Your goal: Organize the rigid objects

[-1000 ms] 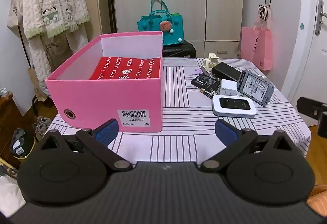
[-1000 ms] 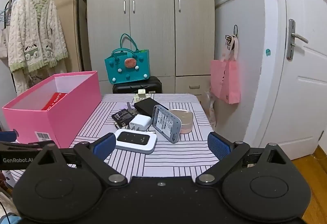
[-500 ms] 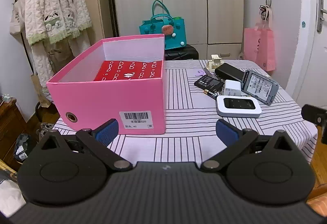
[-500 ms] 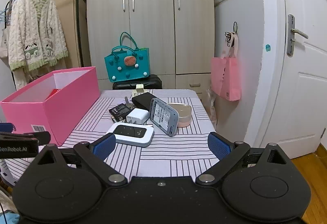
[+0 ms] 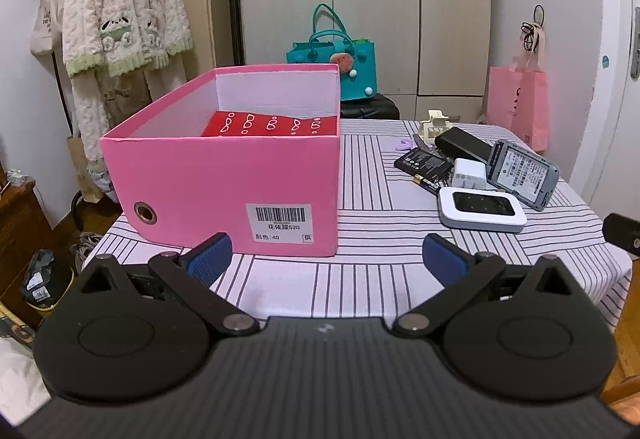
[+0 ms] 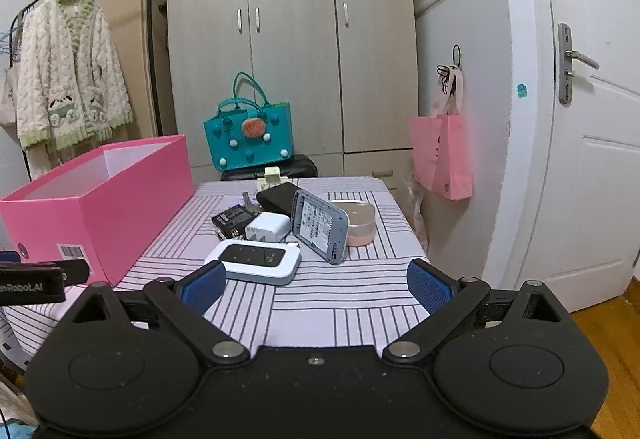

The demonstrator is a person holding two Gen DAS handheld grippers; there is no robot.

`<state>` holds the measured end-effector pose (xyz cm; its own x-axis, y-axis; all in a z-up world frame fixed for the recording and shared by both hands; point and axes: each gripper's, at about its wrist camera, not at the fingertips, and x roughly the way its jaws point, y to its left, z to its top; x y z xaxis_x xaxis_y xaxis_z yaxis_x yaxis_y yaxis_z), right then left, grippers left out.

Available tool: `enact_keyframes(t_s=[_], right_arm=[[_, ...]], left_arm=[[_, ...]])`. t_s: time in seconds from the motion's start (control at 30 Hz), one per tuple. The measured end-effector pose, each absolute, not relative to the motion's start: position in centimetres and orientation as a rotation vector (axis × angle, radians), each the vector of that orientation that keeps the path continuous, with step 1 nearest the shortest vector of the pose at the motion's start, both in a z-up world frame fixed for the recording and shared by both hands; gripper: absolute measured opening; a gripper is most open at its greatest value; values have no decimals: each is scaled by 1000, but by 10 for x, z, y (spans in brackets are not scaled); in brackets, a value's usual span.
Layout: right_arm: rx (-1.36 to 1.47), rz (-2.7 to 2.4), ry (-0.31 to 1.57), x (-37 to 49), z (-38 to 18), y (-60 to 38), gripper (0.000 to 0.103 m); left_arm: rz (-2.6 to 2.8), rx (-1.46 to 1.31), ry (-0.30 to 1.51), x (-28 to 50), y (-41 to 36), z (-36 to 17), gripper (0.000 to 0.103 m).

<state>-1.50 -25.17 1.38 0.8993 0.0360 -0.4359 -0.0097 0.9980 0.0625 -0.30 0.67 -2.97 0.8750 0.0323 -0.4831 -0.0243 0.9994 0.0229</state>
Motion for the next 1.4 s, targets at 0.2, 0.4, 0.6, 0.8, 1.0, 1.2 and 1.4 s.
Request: enact_keyframes(t_s=[0.2, 0.4, 0.6, 0.8, 1.0, 1.2, 1.4], right_arm=[[47, 26, 446, -13, 15, -248, 100], [32, 25, 434, -9, 19, -249, 101], [26, 40, 461, -2, 17, -253, 101], [45, 47, 461, -1, 17, -258, 101], [52, 48, 471, 2, 14, -260, 101], [63, 51, 482, 4, 11, -260, 101], [60, 62, 481, 5, 10, -259, 101]], left_arm=[[22, 28, 512, -2, 5, -31, 103], [15, 29, 528, 2, 3, -28, 103], [3, 51, 528, 5, -1, -25, 103], [-7, 51, 538, 10, -4, -25, 103], [-9, 68, 544, 11, -7, -29, 103], [-12, 67, 546, 12, -8, -29, 103], [-15, 63, 557, 14, -8, -30, 103]])
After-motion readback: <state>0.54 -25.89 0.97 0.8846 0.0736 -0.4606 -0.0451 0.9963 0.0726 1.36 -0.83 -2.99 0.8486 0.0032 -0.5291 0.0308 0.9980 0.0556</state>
